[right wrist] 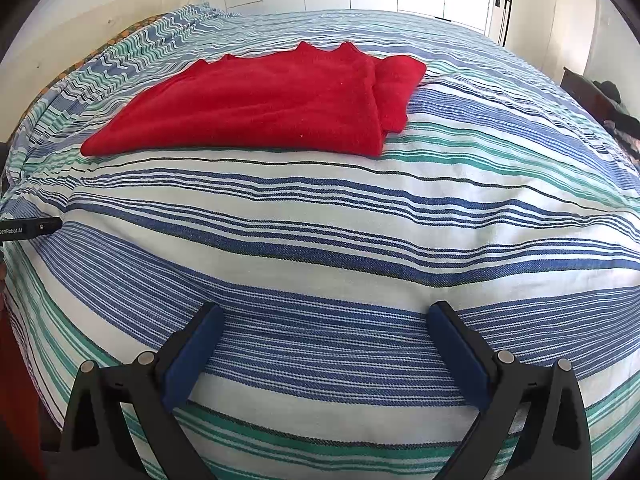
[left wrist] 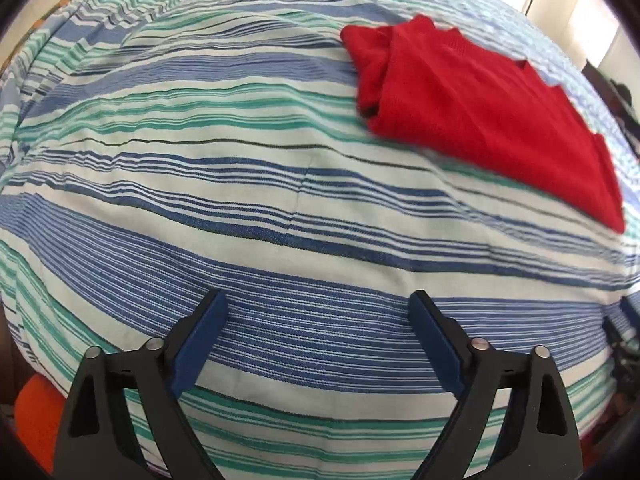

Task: Fold small clothes
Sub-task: 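Move the left tool to the side edge of the folded sweater, then grasp the side edge with the left tool, fold it across, release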

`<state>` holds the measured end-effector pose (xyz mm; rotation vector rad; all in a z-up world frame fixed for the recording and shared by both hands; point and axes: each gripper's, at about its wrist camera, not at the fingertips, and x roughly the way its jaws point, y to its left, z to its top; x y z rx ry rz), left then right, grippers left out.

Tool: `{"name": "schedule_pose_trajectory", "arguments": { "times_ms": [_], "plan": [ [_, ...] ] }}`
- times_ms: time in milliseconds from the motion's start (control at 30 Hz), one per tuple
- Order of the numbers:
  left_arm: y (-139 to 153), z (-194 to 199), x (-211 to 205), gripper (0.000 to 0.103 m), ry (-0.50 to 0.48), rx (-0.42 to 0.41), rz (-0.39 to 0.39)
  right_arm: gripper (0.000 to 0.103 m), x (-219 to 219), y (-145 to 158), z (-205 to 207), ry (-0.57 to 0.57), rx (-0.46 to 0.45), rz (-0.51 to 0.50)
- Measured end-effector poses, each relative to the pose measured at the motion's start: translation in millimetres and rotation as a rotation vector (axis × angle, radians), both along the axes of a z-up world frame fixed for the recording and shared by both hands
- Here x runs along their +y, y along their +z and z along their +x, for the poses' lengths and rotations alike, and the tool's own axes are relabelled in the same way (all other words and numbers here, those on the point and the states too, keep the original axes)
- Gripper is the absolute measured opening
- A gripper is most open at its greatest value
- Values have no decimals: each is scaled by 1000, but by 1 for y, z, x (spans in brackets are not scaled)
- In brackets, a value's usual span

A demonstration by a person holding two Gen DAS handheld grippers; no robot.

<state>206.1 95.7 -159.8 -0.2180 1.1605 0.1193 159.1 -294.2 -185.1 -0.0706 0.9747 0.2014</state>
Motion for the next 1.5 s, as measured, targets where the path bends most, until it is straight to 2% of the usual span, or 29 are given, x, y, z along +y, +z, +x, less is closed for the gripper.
{"name": "schedule_pose_trajectory", "arguments": {
  "times_ms": [67,133,233,367,467,600,633,700,733,767,800,833,967,1000,1033,1067,1100,1167,1267,1367,1500],
  "plan": [
    [21,12,14,86,0,-48,-154,101,-1,0,-1,0,-5,3],
    [35,36,23,86,-4,-76,-210,102,-1,-1,-3,1,-9,2],
    [38,88,27,87,-37,-88,-205,102,0,-1,-2,4,-6,0],
    [18,145,17,85,-47,-52,-155,102,0,0,-3,4,-9,2],
    [0,174,16,72,-43,-24,-160,102,0,-1,-3,3,-11,2],
    [-16,189,15,36,-53,9,-207,102,0,-1,-4,3,-11,2],
    [-18,191,15,36,-54,15,-210,103,0,-1,-4,4,-11,2],
    [-19,192,13,42,-48,16,-211,103,0,-1,-4,4,-12,2],
    [-20,193,13,55,-43,20,-219,103,0,-1,-4,4,-13,2],
    [-21,194,14,63,-39,24,-247,103,0,-1,-4,4,-15,3],
    [-22,195,14,78,-41,28,-287,103,0,-1,-5,4,-17,3],
    [-23,195,14,85,-44,32,-310,103,0,-2,-5,4,-18,3],
    [-22,198,9,84,-28,43,-302,103,1,-2,-6,4,-18,5],
    [-22,199,9,75,-16,45,-298,103,1,-2,-6,4,-19,5],
    [-22,200,8,48,-13,47,-294,103,1,-2,-6,4,-20,5],
    [-22,203,8,33,-20,51,-305,103,1,-2,-7,4,-20,5],
    [-23,204,9,12,-21,61,-330,103,1,-2,-7,4,-21,5],
    [-16,202,8,11,-8,60,-317,103,1,-1,-6,4,-22,5],
    [8,200,-10,9,-23,49,-228,103,1,-1,-6,4,-22,5],
    [49,198,-44,9,-86,14,-191,103,1,-1,-7,4,-23,6],
    [100,201,-110,9,-196,-40,-176,103,1,-1,-6,6,-21,8]
  ]
}}
